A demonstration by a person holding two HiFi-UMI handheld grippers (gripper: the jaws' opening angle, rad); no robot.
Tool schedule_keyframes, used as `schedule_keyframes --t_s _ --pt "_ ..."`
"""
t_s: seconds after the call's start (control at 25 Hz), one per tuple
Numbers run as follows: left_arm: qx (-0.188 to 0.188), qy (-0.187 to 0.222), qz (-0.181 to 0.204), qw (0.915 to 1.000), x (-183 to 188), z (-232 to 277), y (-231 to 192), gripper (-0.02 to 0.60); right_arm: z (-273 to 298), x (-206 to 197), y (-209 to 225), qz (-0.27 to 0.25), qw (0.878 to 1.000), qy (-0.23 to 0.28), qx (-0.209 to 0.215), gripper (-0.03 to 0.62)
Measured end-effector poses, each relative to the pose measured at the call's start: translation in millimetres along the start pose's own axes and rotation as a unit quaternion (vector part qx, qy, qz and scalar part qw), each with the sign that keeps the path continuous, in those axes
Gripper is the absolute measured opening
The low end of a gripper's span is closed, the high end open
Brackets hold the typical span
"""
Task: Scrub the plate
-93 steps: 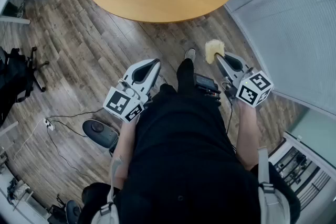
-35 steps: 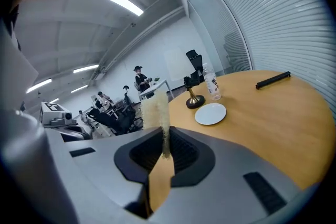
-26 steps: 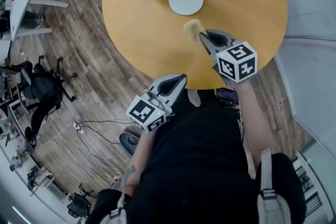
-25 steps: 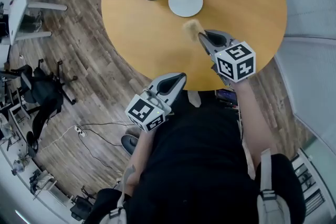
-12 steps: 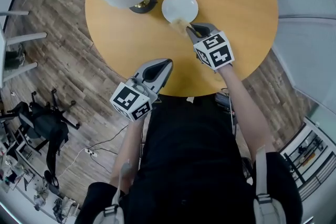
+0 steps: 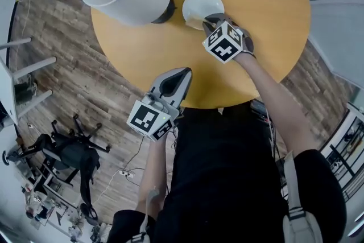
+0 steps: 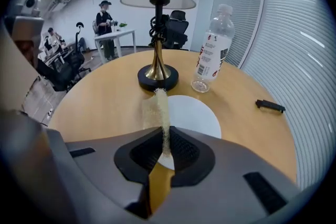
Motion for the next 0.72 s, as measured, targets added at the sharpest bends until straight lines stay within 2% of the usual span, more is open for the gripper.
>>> schedule_keyframes --t_s 0.2,0.72 --pt "0.01 -0.003 -0.009 0.9999 0 0 -20 0.011 20 10 10 -0.049 0.998 -0.031 -0.021 0.029" --pt "0.013 -0.009 -0.023 0.9996 5 6 -38 0.011 30 30 65 -0.053 0.996 -0.049 -0.06 0.029"
Point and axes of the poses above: the fingertips, and each gripper's own axes: z forward along the fingers, y to its right, x out of its top, the point moved 2 cm from there along -z, backward along the fingers, and after that the axes turned 11 degrees about x, right-handed, at the moved point
